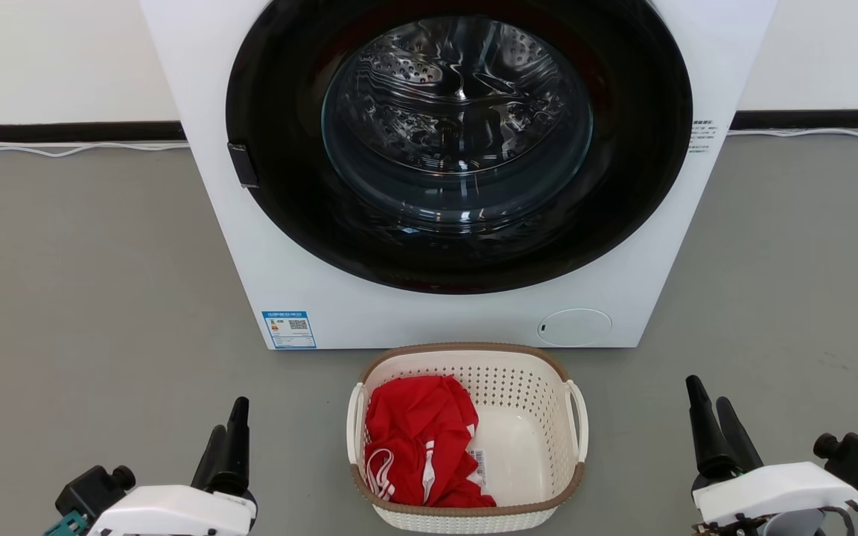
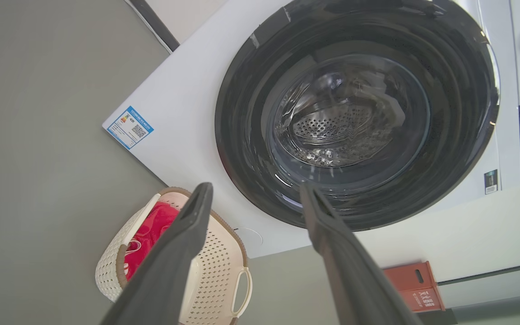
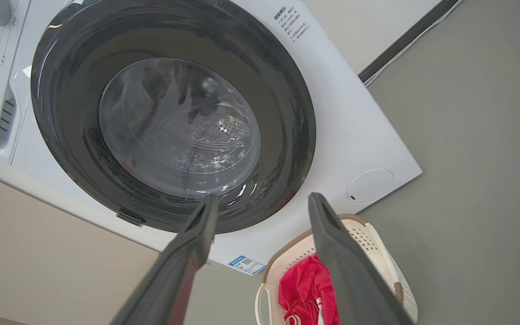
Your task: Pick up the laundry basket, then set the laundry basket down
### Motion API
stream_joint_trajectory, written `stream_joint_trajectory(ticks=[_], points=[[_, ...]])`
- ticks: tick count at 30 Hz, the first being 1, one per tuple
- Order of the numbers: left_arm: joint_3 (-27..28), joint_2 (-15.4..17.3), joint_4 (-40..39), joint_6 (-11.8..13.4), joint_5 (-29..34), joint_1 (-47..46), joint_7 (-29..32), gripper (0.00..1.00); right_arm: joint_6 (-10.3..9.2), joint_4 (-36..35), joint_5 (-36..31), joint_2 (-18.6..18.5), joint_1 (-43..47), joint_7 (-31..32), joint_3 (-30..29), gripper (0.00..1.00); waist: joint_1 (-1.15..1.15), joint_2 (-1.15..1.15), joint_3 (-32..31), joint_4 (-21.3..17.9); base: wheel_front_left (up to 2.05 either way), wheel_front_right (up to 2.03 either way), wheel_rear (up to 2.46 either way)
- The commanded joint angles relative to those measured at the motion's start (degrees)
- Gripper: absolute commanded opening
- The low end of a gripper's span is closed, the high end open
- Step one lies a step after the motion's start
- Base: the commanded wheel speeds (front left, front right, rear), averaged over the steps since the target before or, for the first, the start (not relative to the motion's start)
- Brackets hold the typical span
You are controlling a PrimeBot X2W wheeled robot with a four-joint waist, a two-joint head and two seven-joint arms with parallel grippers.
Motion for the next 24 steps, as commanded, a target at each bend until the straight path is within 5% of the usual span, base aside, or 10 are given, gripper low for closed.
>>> stream_joint_trajectory(ticks=[1,24], points=[[0.5,0.5,-1.2,0.3,2.0,-1.6,-0.6,1.00,0.21,-1.3,-2.4,-0.7,-2.6,-1.0,0.6,1.00,0.00,0.00,0.0,0.0,0.00,0.00,0.00],[1.1,0.7,-0.6,1.0,22.6,-0.8,-4.5,1.00,0.29,0.0,-22.6,-0.7,-3.0,-4.9,2.3,1.00,-0.01,0.00,-0.2,0.3,0.00,0.00,0.00]])
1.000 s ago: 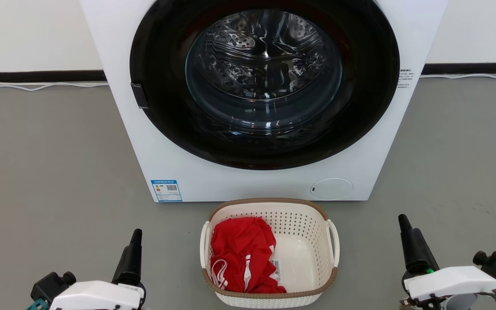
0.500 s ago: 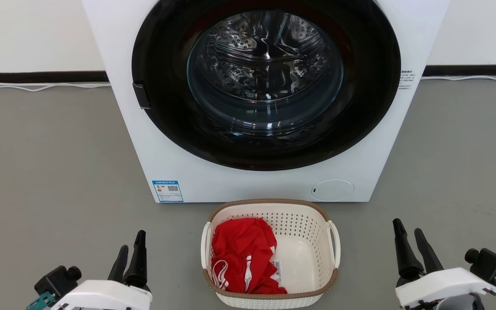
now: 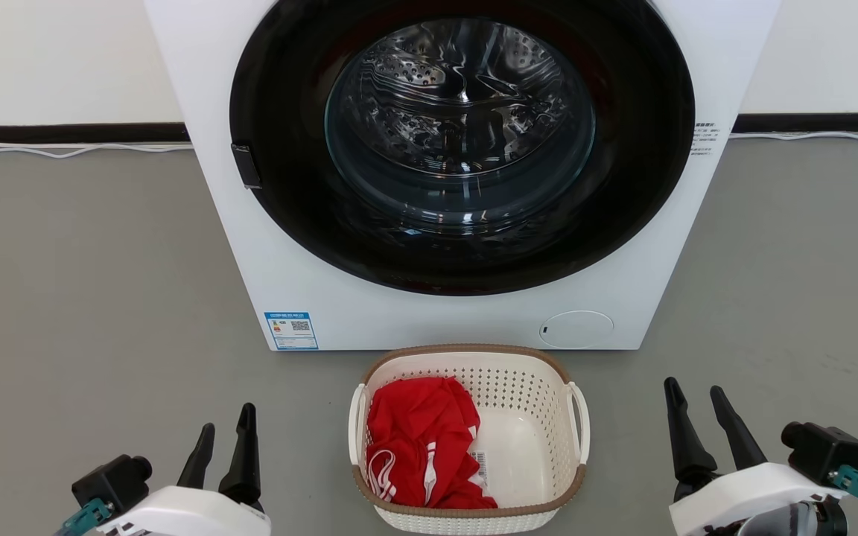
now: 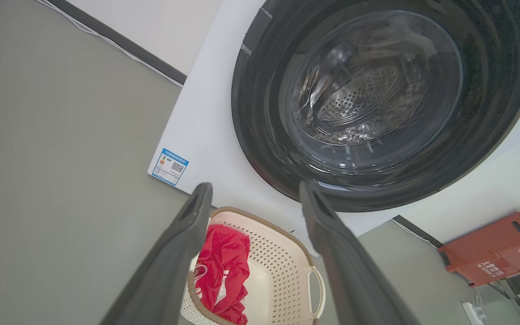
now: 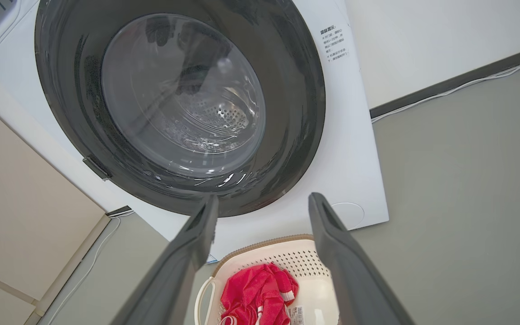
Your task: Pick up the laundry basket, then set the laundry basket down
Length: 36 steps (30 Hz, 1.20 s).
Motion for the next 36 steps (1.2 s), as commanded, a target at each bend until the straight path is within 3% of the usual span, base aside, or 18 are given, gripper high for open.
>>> stream_joint_trajectory(ticks=[1,36], points=[[1.2,0.6,-1.2,0.3,2.3,-0.9,-0.8,1.00,0.28,-1.1,-2.4,-0.6,-2.5,-1.2,1.2,1.00,0.00,0.00,0.0,0.0,0.00,0.00,0.00],[1.0,1.0,-0.3,1.5,25.9,-0.6,-6.6,1.00,0.40,0.9,-27.9,0.0,-2.5,-7.1,1.2,1.00,0.00,0.00,0.4,0.3,0.00,0.00,0.00]])
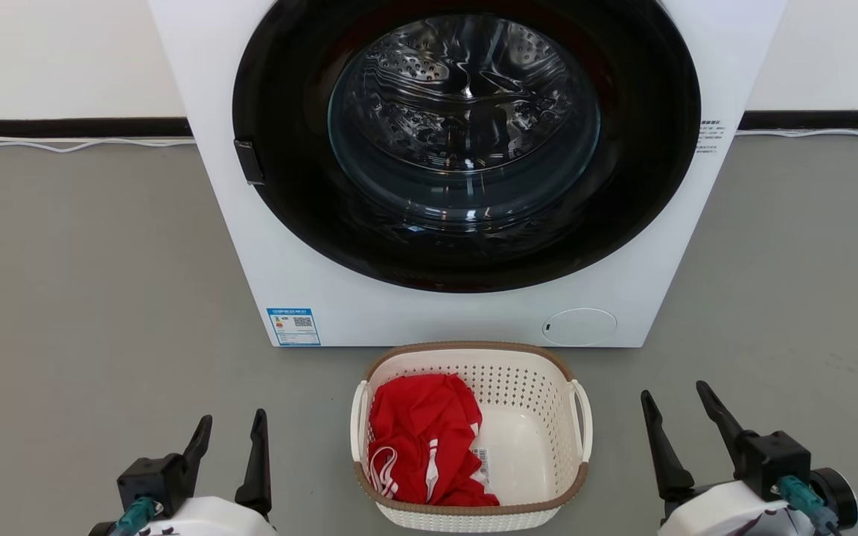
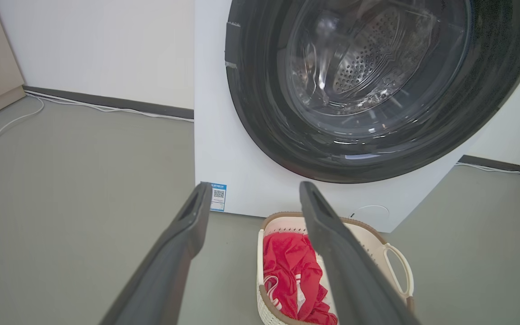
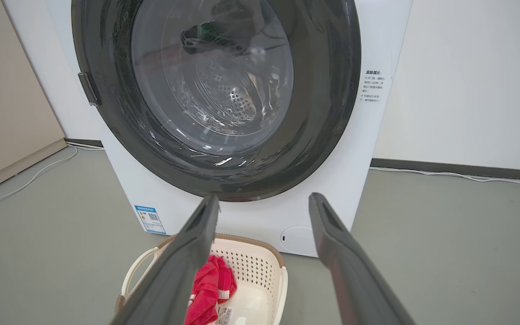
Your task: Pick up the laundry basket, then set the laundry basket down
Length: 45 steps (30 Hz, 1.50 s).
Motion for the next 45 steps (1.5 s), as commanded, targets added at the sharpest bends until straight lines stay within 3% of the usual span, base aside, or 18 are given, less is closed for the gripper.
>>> stream_joint_trajectory(ticks=[1,8,27,45], points=[[1.4,0.7,-1.1,0.7,2.2,-1.0,-1.2,1.00,0.35,-0.9,-2.5,-0.1,-2.5,-1.2,1.3,1.00,0.00,0.00,0.0,0.0,0.00,0.00,0.00],[1.0,0.7,-1.1,1.2,6.4,-0.8,-2.3,1.00,0.37,-0.6,-7.6,0.0,-2.4,-2.3,1.2,1.00,0.00,0.00,0.1,0.0,0.00,0.00,0.00],[-0.3,0.7,-0.4,1.7,4.9,-1.5,-2.3,1.00,0.37,0.4,-6.6,0.0,-2.9,-2.3,0.5,1.00,0.00,0.00,1.5,0.2,0.00,0.00,0.00],[-5.9,0.7,3.1,3.2,1.6,-14.9,-2.3,1.00,0.37,5.6,-5.9,0.0,-15.7,-2.3,-1.7,1.00,0.00,0.00,17.1,0.6,0.00,0.00,0.00]])
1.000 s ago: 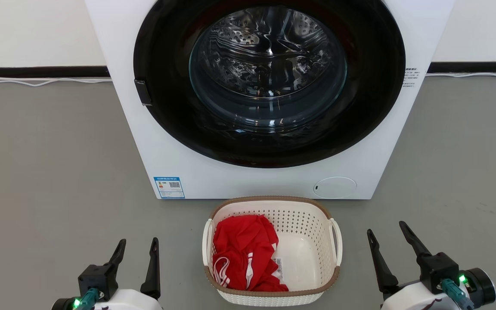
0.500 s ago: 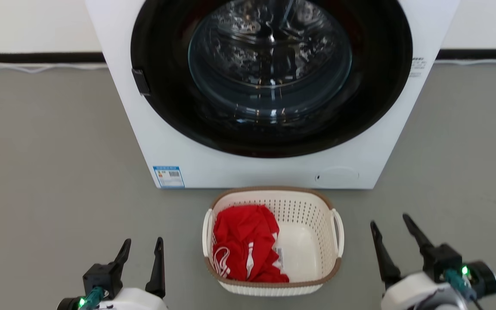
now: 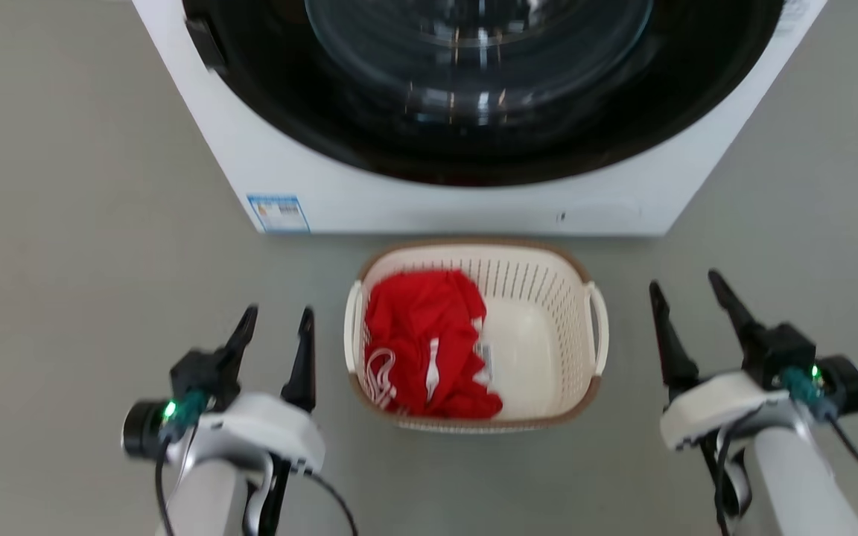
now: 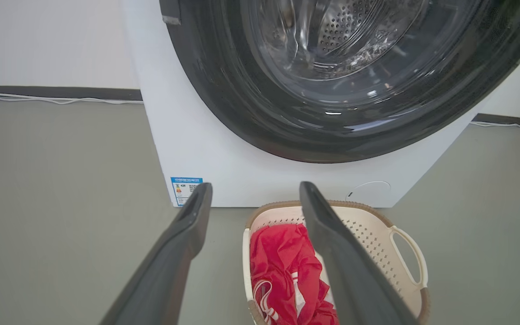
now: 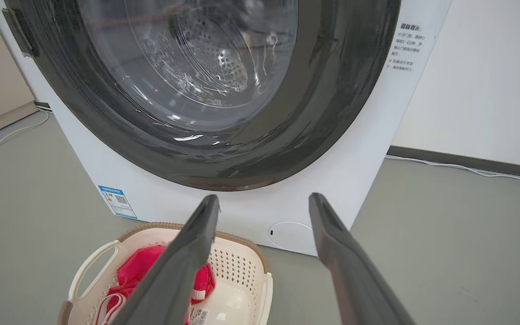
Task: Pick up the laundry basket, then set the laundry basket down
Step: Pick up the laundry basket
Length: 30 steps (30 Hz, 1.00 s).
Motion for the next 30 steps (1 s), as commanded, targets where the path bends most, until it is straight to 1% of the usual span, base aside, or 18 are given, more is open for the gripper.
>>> stream_joint_trajectory(ticks=[1,8,13,14,16,19,20,30], points=[[1.0,0.6,-0.5,0.5,-0.7,-3.2,-0.6,1.00,0.35,-0.3,0.7,0.0,-2.4,-0.8,0.9,1.00,0.00,0.00,4.1,0.2,0.00,0.00,0.00],[-2.7,0.6,5.1,0.0,-1.9,-11.0,-0.6,1.00,0.35,6.8,0.3,0.0,-9.2,-0.8,-1.1,1.00,0.00,0.00,11.0,0.4,0.00,0.00,0.00],[-5.3,0.6,11.7,-0.1,-4.3,-16.7,-0.6,1.00,0.35,13.0,-1.5,0.0,-14.2,-0.8,-2.7,1.00,0.00,0.00,15.5,0.7,0.00,0.00,0.00],[-6.5,0.6,14.3,-0.2,-5.4,-18.9,-0.6,1.00,0.35,15.5,-2.3,0.0,-16.1,-0.8,-3.2,1.00,0.00,0.00,17.2,0.8,0.00,0.00,0.00],[-7.9,0.6,16.8,-0.2,-6.6,-21.1,-0.6,1.00,0.35,17.9,-3.2,0.0,-17.9,-0.8,-4.0,1.00,0.00,0.00,18.8,1.1,0.00,0.00,0.00],[-10.0,0.6,20.1,0.0,-8.3,-24.4,-0.6,1.00,0.35,21.3,-4.8,0.0,-20.8,-0.8,-5.4,1.00,0.00,0.00,21.3,1.6,0.00,0.00,0.00],[-10.0,0.6,20.1,0.0,-8.3,-24.4,-0.6,1.00,0.35,21.3,-4.8,0.0,-20.8,-0.8,-5.4,1.00,0.00,0.00,21.3,1.6,0.00,0.00,0.00],[-15.5,0.6,27.7,1.4,-13.5,-34.0,-0.6,1.00,0.35,29.2,-9.0,0.0,-29.3,-0.7,-9.8,1.00,0.00,0.00,27.9,2.9,0.00,0.00,0.00]])
